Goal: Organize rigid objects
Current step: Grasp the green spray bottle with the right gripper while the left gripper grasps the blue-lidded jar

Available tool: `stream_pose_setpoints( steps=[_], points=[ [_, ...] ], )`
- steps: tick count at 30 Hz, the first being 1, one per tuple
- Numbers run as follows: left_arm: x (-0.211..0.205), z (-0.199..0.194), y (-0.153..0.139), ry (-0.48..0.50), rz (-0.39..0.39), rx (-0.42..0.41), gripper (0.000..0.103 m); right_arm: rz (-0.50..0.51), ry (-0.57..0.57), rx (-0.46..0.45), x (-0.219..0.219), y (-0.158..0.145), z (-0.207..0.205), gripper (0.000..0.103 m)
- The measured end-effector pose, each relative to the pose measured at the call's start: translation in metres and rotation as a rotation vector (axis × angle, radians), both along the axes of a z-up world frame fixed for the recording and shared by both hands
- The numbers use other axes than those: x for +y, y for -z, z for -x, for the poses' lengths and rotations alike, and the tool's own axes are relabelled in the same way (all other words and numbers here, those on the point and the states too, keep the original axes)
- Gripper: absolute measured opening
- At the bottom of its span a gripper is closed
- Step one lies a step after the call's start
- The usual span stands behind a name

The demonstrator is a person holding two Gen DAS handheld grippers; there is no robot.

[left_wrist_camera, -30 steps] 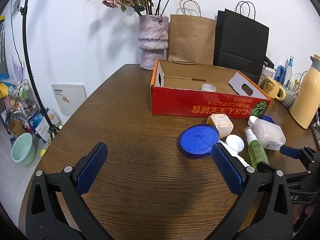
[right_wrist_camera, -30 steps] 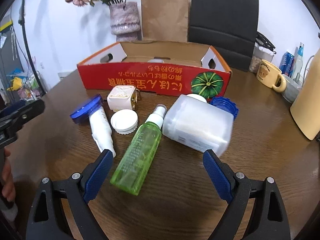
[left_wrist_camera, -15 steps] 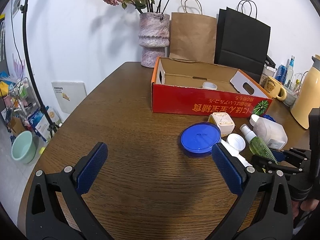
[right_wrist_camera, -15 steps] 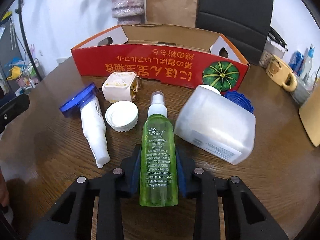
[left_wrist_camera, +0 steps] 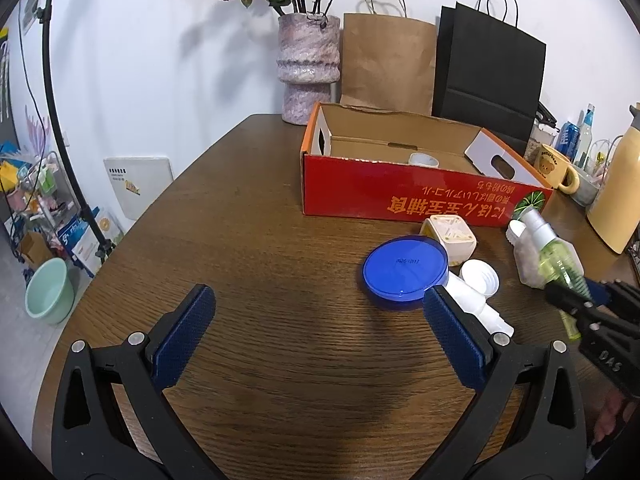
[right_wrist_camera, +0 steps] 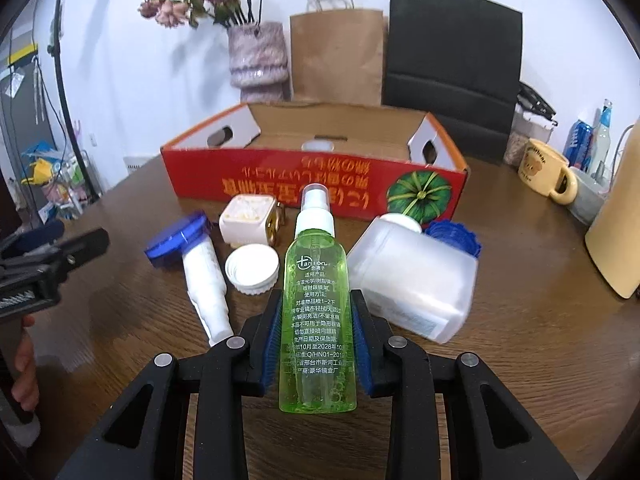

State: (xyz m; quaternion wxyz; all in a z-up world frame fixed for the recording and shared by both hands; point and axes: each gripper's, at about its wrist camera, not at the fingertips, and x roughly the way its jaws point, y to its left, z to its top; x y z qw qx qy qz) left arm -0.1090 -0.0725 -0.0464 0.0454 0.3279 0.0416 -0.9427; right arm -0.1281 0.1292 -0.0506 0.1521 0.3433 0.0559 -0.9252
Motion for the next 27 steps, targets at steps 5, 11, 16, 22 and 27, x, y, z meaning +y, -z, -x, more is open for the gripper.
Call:
stream_pose_setpoints(
  steps=[5,11,16,22,27],
  points=[
    [0.001,0.003,0.002,-0.005,0.002,-0.007,0.103,0.007,-0.002,0.029,0.005,-0.006,-0.003,0.035],
    [0.003,0.008,0.002,-0.005,-0.010,-0.007,0.103,0.013,0.006,0.056,0.013,-0.010,-0.006,0.035],
    [0.009,0.018,0.002,0.001,-0.024,-0.021,0.103,0.023,0.030,0.069,0.025,-0.013,-0.003,0.035],
    [0.021,0.035,0.008,0.032,-0.019,-0.053,0.103,0.030,0.054,0.076,0.036,-0.015,-0.002,0.035],
    [0.029,0.051,0.014,0.056,-0.033,-0.090,0.103,0.037,0.067,0.076,0.041,-0.015,-0.002,0.035]
  ],
)
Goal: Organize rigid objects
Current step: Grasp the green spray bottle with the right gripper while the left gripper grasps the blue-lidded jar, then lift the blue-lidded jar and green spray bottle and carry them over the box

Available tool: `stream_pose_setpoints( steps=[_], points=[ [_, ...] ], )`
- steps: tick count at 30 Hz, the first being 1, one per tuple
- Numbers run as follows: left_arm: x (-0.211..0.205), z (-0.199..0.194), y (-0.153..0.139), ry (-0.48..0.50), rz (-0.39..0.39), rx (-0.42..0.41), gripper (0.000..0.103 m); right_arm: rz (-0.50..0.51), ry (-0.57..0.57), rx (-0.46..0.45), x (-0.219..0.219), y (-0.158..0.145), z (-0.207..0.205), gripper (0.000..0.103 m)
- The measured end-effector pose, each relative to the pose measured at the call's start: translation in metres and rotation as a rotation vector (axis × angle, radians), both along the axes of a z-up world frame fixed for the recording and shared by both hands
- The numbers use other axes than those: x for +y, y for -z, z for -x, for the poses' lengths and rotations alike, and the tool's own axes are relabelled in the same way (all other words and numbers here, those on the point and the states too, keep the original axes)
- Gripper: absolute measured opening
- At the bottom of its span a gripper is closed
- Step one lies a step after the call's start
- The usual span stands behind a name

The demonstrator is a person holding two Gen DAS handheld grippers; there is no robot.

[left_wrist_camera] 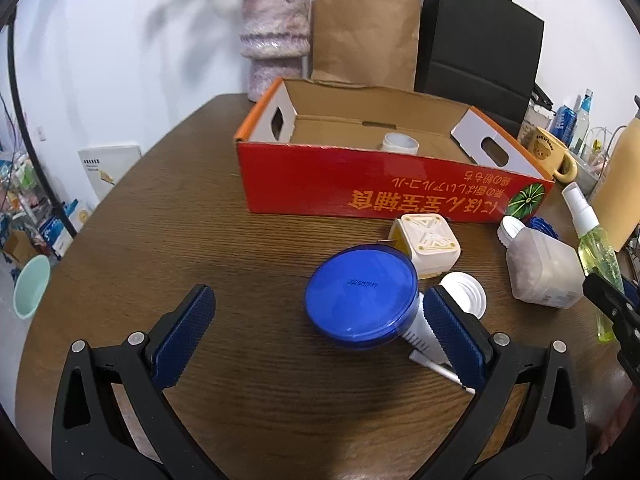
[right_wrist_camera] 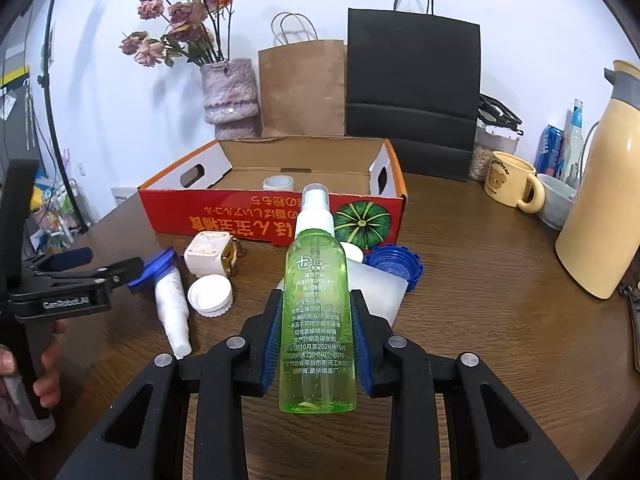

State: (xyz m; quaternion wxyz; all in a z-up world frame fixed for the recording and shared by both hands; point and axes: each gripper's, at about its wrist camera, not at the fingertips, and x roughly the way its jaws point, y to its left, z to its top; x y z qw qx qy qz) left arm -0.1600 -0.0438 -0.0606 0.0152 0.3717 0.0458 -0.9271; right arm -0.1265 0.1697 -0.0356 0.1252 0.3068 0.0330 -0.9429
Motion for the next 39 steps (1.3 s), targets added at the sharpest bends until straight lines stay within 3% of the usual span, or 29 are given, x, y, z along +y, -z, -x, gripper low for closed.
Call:
stream_pose_setpoints(
  steps=[12,17,19,24,39],
  points=[
    [-0.004,0.021,0.012,0.017,-0.121,-0.077,0.101,-0.008,0.006,-0.004,-0.001,0.003,0.002,0.035],
    [-0.005,0.021,0.012,0.038,-0.157,-0.081,0.079,-0.009,0.003,-0.007,-0.001,0.003,0.003,0.035],
    [-0.004,0.019,0.011,0.053,-0.172,-0.071,0.065,-0.012,0.003,-0.007,-0.001,0.003,0.002,0.035],
    [-0.005,0.014,0.008,0.046,-0.168,-0.047,0.064,-0.014,0.003,0.000,-0.002,0.003,0.001,0.035],
    [0.005,-0.004,-0.012,0.043,-0.044,0.054,0.064,-0.019,0.000,0.014,-0.003,0.000,-0.002,0.035]
  ],
)
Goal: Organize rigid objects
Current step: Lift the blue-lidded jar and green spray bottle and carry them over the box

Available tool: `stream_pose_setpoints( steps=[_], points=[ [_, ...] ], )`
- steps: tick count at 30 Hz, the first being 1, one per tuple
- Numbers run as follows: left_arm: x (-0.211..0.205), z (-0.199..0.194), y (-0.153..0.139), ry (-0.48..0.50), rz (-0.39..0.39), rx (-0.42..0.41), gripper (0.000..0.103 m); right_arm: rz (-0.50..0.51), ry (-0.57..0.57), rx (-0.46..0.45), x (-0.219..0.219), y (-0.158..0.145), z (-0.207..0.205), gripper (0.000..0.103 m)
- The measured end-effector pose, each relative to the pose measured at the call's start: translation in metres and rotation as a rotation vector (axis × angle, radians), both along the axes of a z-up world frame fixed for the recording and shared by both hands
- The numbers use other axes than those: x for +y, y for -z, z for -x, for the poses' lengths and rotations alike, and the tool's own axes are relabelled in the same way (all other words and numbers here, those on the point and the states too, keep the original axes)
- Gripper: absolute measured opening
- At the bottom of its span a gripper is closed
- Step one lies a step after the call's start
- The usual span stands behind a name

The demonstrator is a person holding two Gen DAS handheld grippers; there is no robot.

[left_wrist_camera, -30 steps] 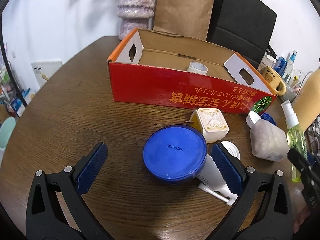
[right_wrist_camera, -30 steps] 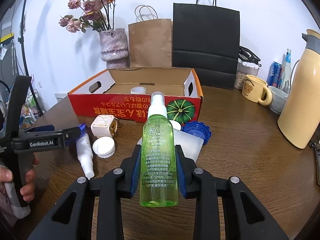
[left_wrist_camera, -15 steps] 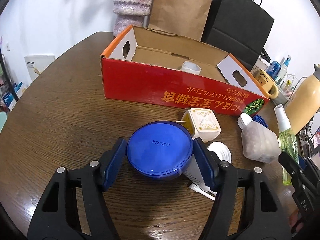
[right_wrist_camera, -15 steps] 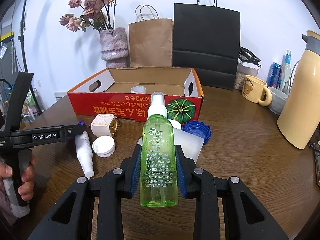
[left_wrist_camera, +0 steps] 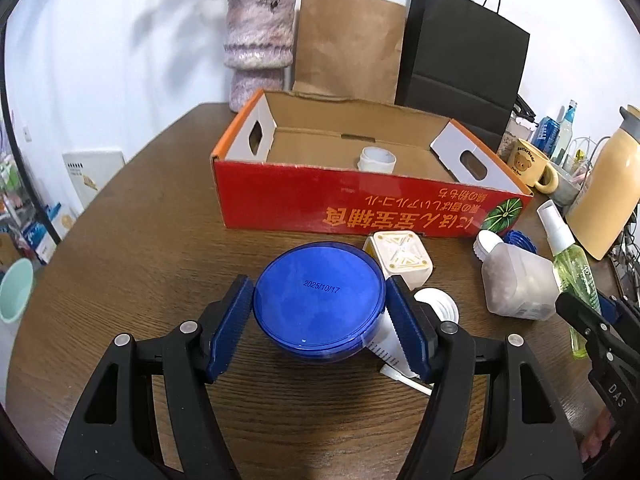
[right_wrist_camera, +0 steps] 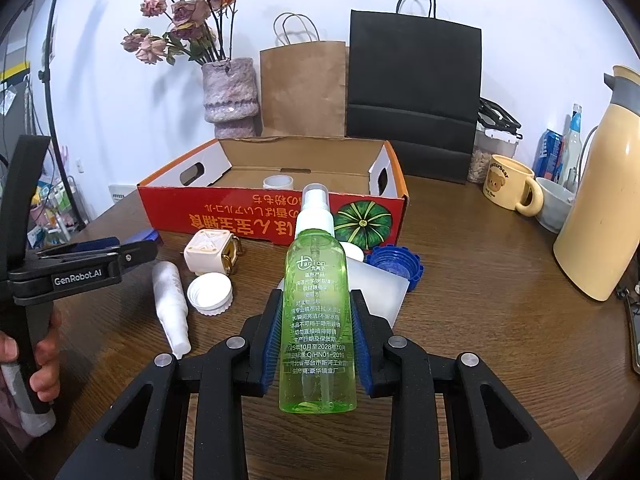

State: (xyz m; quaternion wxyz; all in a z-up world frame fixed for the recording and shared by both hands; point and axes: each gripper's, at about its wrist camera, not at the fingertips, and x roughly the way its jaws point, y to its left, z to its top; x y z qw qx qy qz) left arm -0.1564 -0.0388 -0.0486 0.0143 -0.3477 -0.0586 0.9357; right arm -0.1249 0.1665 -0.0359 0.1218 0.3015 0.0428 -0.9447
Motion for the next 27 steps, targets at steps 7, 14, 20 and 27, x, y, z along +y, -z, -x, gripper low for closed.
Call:
stream_pose_setpoints(
  steps=[7,14,20,27],
  points=[
    [0.004,-0.013,-0.015,-0.016,0.043,0.062,0.064,0.002,0.005,0.014,-0.001,-0.003,-0.003,0.035],
    [0.011,-0.024,-0.034,-0.023,0.071,0.121,0.064,0.020,0.010,0.030,-0.001,-0.012,-0.005,0.035],
    [0.016,-0.027,-0.047,-0.024,0.083,0.147,0.064,0.031,0.012,0.045,-0.001,-0.023,-0.004,0.035],
    [0.022,-0.025,-0.064,-0.025,0.095,0.182,0.064,0.037,0.006,0.060,-0.003,-0.035,0.003,0.035]
  ],
)
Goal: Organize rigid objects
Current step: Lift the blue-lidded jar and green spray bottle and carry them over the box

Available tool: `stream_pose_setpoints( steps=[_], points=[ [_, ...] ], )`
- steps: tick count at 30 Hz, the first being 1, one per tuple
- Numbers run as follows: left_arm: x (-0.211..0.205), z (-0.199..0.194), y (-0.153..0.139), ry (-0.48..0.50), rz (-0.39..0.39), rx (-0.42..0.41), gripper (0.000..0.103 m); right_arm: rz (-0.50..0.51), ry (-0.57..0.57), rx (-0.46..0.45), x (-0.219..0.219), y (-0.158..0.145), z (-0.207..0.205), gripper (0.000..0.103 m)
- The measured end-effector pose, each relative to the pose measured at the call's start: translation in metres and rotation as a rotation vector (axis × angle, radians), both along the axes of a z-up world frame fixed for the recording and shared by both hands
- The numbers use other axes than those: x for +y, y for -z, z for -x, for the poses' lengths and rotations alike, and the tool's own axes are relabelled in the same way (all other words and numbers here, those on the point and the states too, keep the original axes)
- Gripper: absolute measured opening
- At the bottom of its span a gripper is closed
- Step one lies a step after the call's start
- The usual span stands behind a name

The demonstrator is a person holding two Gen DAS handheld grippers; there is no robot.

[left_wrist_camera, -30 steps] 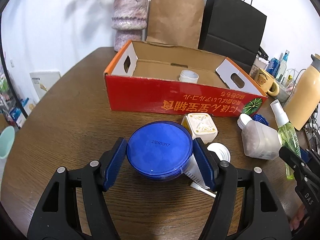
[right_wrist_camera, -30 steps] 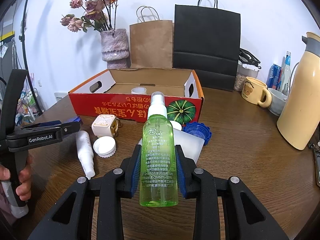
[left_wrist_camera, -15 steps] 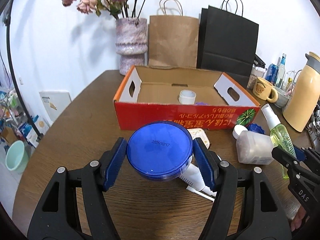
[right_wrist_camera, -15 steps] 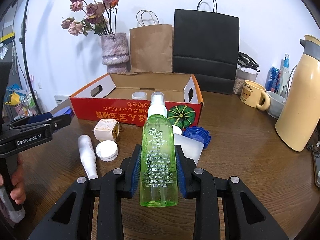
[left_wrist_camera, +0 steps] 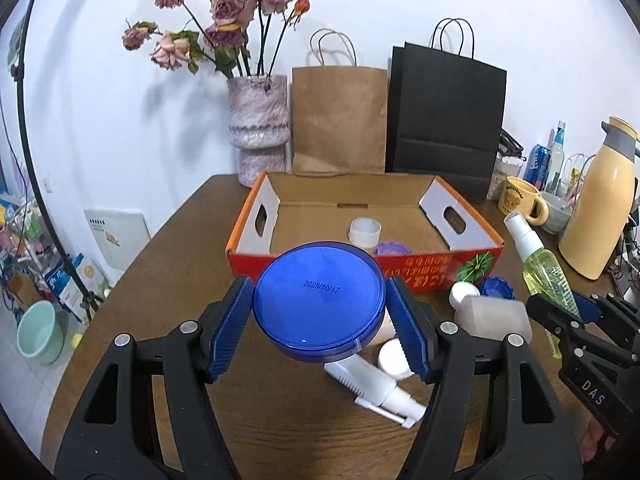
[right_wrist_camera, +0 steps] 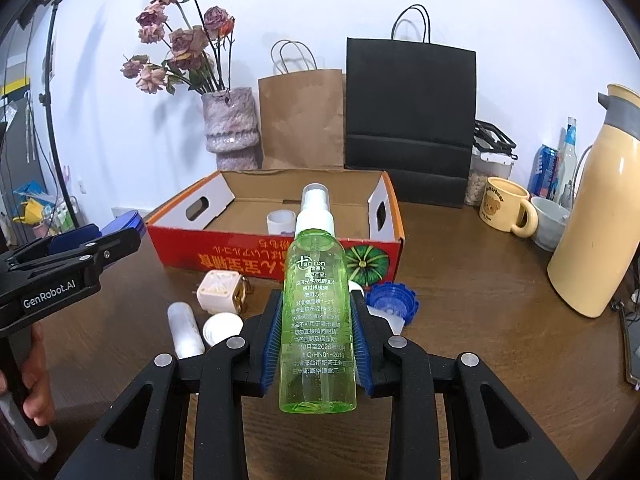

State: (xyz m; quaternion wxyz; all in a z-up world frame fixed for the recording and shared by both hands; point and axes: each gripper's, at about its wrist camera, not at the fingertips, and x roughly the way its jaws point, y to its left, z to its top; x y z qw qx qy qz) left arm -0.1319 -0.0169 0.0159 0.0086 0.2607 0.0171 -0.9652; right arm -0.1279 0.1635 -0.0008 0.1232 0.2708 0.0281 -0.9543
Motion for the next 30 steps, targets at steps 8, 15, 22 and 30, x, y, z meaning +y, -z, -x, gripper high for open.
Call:
stream_pose_setpoints(
  steps=[8,15,22,30],
  points=[
    [0.006,0.016,-0.012,-0.002,-0.003,0.027,0.064,0.002,0.002,0.016,-0.002,-0.012,0.016,0.035],
    [0.005,0.037,-0.017,-0.021,-0.019,0.034,0.064,0.004,0.003,0.023,-0.009,-0.022,0.039,0.035],
    [-0.001,0.061,-0.023,-0.049,-0.043,0.048,0.064,0.012,-0.006,0.018,-0.021,-0.025,0.065,0.035],
    [-0.007,0.090,-0.022,-0.078,-0.062,0.036,0.064,0.002,-0.015,-0.009,-0.034,-0.019,0.095,0.035]
  ],
)
